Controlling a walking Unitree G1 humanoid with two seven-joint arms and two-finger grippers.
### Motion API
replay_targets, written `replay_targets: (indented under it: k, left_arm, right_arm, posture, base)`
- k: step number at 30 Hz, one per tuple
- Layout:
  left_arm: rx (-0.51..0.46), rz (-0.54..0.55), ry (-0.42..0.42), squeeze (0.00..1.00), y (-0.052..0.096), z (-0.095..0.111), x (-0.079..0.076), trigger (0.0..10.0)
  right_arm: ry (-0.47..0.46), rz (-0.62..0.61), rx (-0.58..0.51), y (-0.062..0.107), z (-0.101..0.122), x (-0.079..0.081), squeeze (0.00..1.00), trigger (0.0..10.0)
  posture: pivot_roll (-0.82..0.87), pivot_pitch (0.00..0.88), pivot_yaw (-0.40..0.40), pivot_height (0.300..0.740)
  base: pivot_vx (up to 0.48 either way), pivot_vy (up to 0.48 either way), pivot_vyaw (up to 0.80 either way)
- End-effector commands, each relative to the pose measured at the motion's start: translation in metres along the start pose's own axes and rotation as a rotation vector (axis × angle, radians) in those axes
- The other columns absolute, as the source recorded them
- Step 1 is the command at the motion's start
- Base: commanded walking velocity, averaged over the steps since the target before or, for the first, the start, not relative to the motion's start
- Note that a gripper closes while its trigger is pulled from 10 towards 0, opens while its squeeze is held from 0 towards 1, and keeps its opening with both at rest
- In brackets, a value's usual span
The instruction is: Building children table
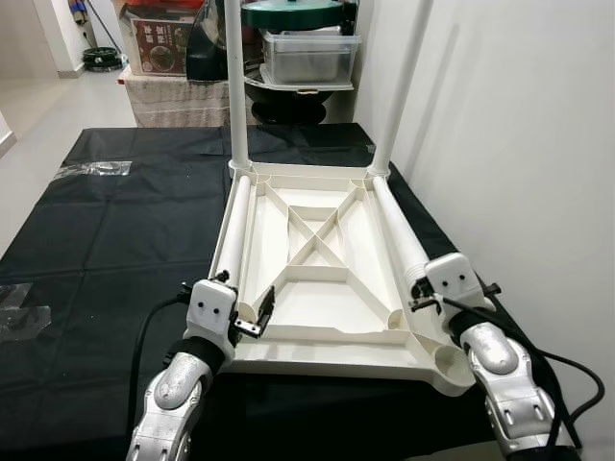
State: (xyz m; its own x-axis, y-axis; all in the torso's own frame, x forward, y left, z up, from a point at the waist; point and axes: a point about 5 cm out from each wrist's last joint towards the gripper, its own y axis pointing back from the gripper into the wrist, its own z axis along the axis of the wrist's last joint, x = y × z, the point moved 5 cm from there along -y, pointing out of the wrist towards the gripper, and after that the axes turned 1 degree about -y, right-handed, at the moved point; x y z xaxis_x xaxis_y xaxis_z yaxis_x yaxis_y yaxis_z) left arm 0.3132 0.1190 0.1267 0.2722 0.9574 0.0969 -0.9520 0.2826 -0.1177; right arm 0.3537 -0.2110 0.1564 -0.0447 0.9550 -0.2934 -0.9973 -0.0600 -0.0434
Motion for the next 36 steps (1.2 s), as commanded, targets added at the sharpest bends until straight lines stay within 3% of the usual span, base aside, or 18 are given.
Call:
replay_targets:
  k: [1,2,5,7,10,11,12,13,14,15,16,17,18,20,22,25,33,36]
  left_arm:
    - [0.006,-0.009,-0.002,0.00,-0.001,-0.003,-0.001,10.0]
    - [0.006,-0.009,-0.002,0.00,-0.001,-0.003,-0.001,10.0]
    - [0.002,-0.009,0.008,0.00,-0.002,-0.002,0.000,10.0]
    - [0.000,-0.007,0.017,0.00,-0.003,-0.001,0.001,10.0]
    - [-0.013,0.010,0.103,0.00,-0.005,0.003,0.003,10.0]
    - [-0.033,0.026,0.206,0.00,-0.007,0.010,0.007,10.0]
    - [-0.033,0.026,0.206,0.00,-0.007,0.010,0.007,10.0]
    - [-0.065,0.030,0.343,0.00,-0.010,0.020,0.011,10.0]
    - [-0.065,0.030,0.343,0.00,-0.010,0.020,0.011,10.0]
    - [-0.105,0.014,0.474,0.00,-0.011,0.031,0.013,10.0]
    - [-0.105,0.014,0.474,0.00,-0.011,0.031,0.013,10.0]
    - [-0.148,-0.041,0.608,0.00,-0.011,0.044,0.012,10.0]
    - [-0.148,-0.041,0.608,0.00,-0.011,0.044,0.012,10.0]
    - [-0.245,-0.205,0.807,0.00,-0.003,0.073,0.002,10.0]
    - [-0.245,-0.205,0.807,0.00,-0.003,0.073,0.002,10.0]
    - [-0.347,-0.347,0.967,0.00,0.009,0.099,-0.006,10.0]
    - [-0.371,-0.392,1.020,0.00,0.014,0.105,-0.008,10.0]
    - [-0.373,-0.373,1.084,0.00,0.014,0.104,0.001,10.0]
  right_arm:
    - [-0.257,0.017,-0.139,-0.006,0.042,-0.015,0.00,0.0]
    - [-0.257,0.017,-0.139,-0.006,0.042,-0.015,0.00,0.0]
    - [-0.478,0.198,-0.235,-0.003,0.073,-0.005,0.00,0.0]
    - [-0.545,0.270,-0.263,0.000,0.082,-0.001,0.00,0.0]
    - [-0.638,0.373,-0.289,0.006,0.089,0.007,0.00,0.0]
    - [-0.671,0.458,-0.284,0.012,0.090,0.021,0.00,0.0]
    - [-0.671,0.458,-0.284,0.012,0.090,0.021,0.00,0.0]
    - [-0.714,0.588,-0.269,0.023,0.091,0.041,0.00,0.0]
    - [-0.714,0.588,-0.269,0.023,0.091,0.041,0.00,0.0]
    - [-0.742,0.713,-0.240,0.035,0.087,0.060,0.00,0.0]
    - [-0.742,0.713,-0.240,0.035,0.087,0.060,0.00,0.0]
    - [-0.757,0.824,-0.195,0.048,0.079,0.079,0.00,0.0]
    - [-0.757,0.824,-0.195,0.048,0.079,0.079,0.00,0.0]
    - [-0.793,0.879,-0.096,0.053,0.056,0.094,0.00,0.0]
    - [-0.793,0.879,-0.096,0.053,0.056,0.094,0.00,0.0]
    - [-0.848,0.913,-0.060,0.052,0.052,0.100,0.00,0.0]
    - [-0.874,0.978,-0.044,0.059,0.055,0.105,0.00,0.0]
    - [-0.926,1.015,-0.044,0.065,0.060,0.104,0.00,0.0]
  posture:
    - [-0.02,0.000,-0.071,0.740]
    - [-0.02,0.000,-0.071,0.740]
    - [-0.02,0.000,-0.066,0.740]
    - [-0.02,0.000,-0.066,0.740]
    - [-0.02,0.000,-0.068,0.740]
    - [-0.01,0.000,-0.071,0.740]
    - [-0.01,0.000,-0.071,0.740]
    - [-0.01,0.000,-0.073,0.740]
    - [-0.01,0.000,-0.073,0.740]
    - [0.00,0.000,-0.073,0.740]
    - [0.00,0.000,-0.073,0.740]
    - [0.00,0.000,-0.073,0.740]
    - [0.00,0.000,-0.073,0.740]
    - [0.01,0.000,-0.074,0.740]
    - [0.01,0.000,-0.074,0.740]
    - [0.02,0.000,-0.078,0.740]
    - [0.02,0.000,-0.083,0.740]
    - [0.01,0.000,-0.080,0.740]
  base:
    - [0.000,0.000,0.00]
    - [0.000,0.000,0.00]
    - [0.000,0.000,0.00]
    - [0.000,0.000,0.00]
    - [0.000,0.000,0.00]
    - [0.000,0.000,0.00]
    - [0.000,0.000,0.00]
    - [0.000,0.000,0.00]
    - [0.000,0.000,0.00]
    - [0.000,0.000,0.00]
    - [0.000,0.000,0.00]
    - [0.000,0.000,0.00]
    - [0.000,0.000,0.00]
    - [0.000,0.000,0.00]
    - [0.000,0.000,0.00]
    - [0.000,0.000,0.00]
    - [0.000,0.000,0.00]
    - [0.000,0.000,0.00]
